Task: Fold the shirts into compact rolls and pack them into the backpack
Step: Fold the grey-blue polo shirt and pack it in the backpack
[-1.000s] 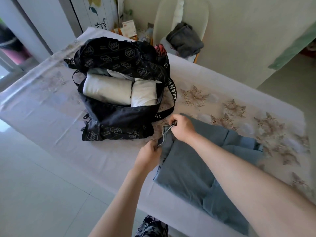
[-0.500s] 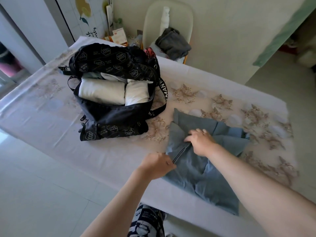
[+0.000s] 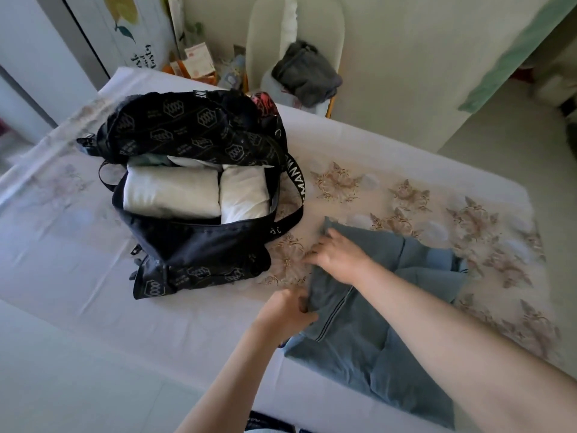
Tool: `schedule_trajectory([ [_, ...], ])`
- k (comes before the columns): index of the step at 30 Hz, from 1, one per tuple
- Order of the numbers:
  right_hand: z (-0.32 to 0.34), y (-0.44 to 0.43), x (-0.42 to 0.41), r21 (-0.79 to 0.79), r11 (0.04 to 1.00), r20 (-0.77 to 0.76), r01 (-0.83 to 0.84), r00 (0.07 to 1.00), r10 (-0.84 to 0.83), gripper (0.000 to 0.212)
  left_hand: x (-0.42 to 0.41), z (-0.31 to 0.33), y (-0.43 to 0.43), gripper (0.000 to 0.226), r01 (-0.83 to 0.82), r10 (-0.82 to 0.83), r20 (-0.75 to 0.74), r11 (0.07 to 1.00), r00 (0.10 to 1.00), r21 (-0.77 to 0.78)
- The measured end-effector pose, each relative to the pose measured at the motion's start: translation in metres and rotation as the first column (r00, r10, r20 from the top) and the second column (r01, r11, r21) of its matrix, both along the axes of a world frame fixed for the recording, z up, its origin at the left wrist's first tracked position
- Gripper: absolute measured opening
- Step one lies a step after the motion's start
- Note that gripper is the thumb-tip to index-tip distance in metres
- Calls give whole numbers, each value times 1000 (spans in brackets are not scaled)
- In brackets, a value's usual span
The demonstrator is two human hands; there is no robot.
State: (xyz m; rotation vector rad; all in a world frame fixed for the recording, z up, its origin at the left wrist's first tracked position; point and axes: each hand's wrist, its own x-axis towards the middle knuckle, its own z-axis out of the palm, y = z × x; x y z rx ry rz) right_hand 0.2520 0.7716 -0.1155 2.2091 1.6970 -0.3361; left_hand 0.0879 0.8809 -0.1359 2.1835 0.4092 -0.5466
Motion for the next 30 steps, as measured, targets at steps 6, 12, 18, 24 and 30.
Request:
schedule_trajectory([
  [6, 16, -20, 20, 107, 948, -160, 298, 947, -280, 26, 11, 2, 3, 18, 174, -170, -75, 983, 983, 63],
  [12, 44, -87, 19, 255, 851, -276, 459, 878, -391, 26, 32, 51, -21, 14, 252, -242, -91, 960, 966, 120],
  [18, 61, -195, 7, 457, 748, -190, 482, 874, -448, 31, 47, 107, -125, 25, 422, -416, -82, 903, 906, 85],
  [24, 46, -262, -56, -227, 671, 105, 706, 703, -704, 88, 12, 74, -217, 42, 492, -529, -320, 849, 786, -195],
  [30, 20, -269, -120, 127, 618, -254, 775, 628, -736, 67, -13, 10, -200, 47, 327, -461, 321, 860, 827, 392],
])
